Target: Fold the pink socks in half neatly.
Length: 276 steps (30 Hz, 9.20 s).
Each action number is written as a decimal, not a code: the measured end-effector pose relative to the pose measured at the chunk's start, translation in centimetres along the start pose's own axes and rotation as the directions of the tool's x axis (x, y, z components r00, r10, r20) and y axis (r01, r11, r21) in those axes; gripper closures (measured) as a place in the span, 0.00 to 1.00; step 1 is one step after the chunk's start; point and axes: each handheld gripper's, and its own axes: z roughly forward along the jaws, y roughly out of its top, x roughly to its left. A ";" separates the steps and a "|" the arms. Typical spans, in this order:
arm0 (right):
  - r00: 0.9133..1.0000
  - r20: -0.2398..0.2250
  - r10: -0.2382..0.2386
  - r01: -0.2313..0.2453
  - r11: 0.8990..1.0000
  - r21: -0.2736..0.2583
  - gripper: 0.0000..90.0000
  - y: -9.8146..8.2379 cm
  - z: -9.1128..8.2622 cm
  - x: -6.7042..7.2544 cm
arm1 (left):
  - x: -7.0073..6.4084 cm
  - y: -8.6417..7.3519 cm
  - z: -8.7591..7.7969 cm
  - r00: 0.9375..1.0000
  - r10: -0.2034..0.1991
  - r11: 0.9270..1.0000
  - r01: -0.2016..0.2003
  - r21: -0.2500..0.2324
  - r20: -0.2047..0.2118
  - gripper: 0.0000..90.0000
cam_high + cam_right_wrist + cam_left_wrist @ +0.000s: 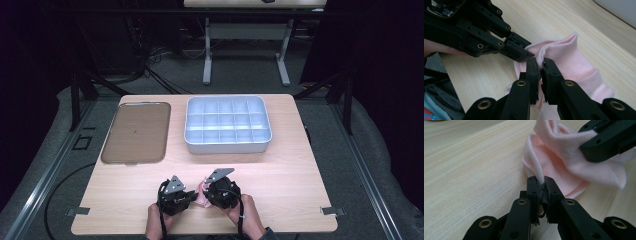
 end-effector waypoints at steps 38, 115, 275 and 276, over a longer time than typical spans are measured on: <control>0.995 0.059 0.086 -0.088 0.996 0.021 0.69 -3.9 -0.4 -2.5 | 0.2 0.0 -0.1 1.000 -0.026 1.000 0.026 -0.005 0.011 0.89; 0.999 -0.045 0.002 -0.010 0.983 -0.185 0.98 0.2 -0.8 0.4 | -0.2 0.2 0.2 1.000 -0.021 1.000 0.021 -0.014 -0.009 0.91; 0.940 -0.010 0.342 -0.342 0.939 -0.046 0.96 -6.4 -2.3 -4.4 | -3.6 2.2 2.6 0.994 0.107 0.994 -0.107 0.013 0.006 1.00; 0.943 -0.006 0.333 -0.333 0.942 -0.048 0.96 -6.3 -2.4 -4.4 | -3.6 2.2 2.7 0.994 0.107 0.994 -0.107 0.013 0.007 1.00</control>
